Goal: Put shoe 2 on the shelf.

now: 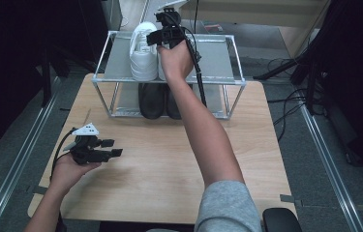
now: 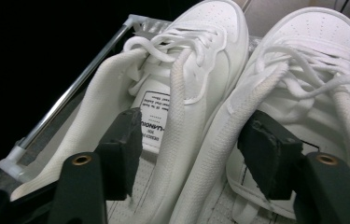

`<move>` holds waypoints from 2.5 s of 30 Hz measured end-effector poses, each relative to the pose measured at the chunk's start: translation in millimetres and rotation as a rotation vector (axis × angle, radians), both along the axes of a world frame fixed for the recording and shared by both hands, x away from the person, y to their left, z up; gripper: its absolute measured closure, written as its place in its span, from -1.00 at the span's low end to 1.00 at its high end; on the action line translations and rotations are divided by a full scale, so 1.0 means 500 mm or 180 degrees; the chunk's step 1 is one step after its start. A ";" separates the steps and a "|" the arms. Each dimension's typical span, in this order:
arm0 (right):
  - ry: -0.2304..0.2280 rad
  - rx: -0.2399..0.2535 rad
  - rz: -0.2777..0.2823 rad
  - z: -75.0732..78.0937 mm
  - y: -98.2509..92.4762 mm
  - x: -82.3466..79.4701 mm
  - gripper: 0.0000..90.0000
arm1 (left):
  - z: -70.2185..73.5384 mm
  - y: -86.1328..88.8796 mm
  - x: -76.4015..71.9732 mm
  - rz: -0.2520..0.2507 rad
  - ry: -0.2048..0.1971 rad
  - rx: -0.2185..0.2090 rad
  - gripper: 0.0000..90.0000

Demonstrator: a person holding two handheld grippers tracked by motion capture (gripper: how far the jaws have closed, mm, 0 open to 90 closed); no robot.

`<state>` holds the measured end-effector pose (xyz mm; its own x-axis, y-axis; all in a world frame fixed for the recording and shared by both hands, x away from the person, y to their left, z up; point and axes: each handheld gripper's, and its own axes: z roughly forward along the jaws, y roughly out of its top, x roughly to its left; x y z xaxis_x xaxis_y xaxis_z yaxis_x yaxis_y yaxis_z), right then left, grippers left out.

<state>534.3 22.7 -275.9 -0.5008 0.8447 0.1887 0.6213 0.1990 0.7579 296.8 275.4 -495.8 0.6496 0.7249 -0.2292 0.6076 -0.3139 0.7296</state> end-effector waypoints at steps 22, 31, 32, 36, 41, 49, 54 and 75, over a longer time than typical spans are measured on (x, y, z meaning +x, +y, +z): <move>-0.0074 0.0012 0.0422 0.048 -0.056 -0.048 -0.05 | -0.004 -0.004 0.003 -0.0008 0.0012 0.0053 -0.09; -0.0146 0.0086 0.0575 0.058 -0.089 -0.082 -0.06 | -0.005 -0.005 0.002 -0.0003 0.0022 0.0065 -0.09; -0.0152 0.0110 0.0603 0.060 -0.094 -0.089 -0.06 | -0.005 -0.005 0.003 -0.0006 0.0026 0.0066 -0.09; -0.0184 0.0126 0.0684 0.063 -0.104 -0.106 -0.06 | -0.004 -0.004 0.002 0.0010 0.0008 0.0067 -0.09; -0.0211 0.0164 0.0789 0.059 -0.121 -0.125 -0.08 | -0.004 -0.004 0.002 0.0007 0.0010 0.0090 -0.09; -0.0246 0.0117 0.0914 0.049 -0.139 -0.154 -0.07 | -0.005 -0.004 0.002 -0.0004 0.0037 0.0096 -0.09; -0.0238 0.0068 0.0985 0.035 -0.145 -0.173 -0.02 | -0.006 -0.004 0.002 -0.0003 0.0030 0.0115 -0.10; -0.0224 0.0167 0.1296 -0.096 -0.144 -0.232 -0.08 | -0.007 -0.007 0.001 0.0009 0.0023 0.0117 -0.10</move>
<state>418.4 -49.4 -323.9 -0.8052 0.5652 0.1798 0.4462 0.3776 0.8113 297.3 272.1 -499.2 0.6460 0.7347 -0.2071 0.6138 -0.3386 0.7132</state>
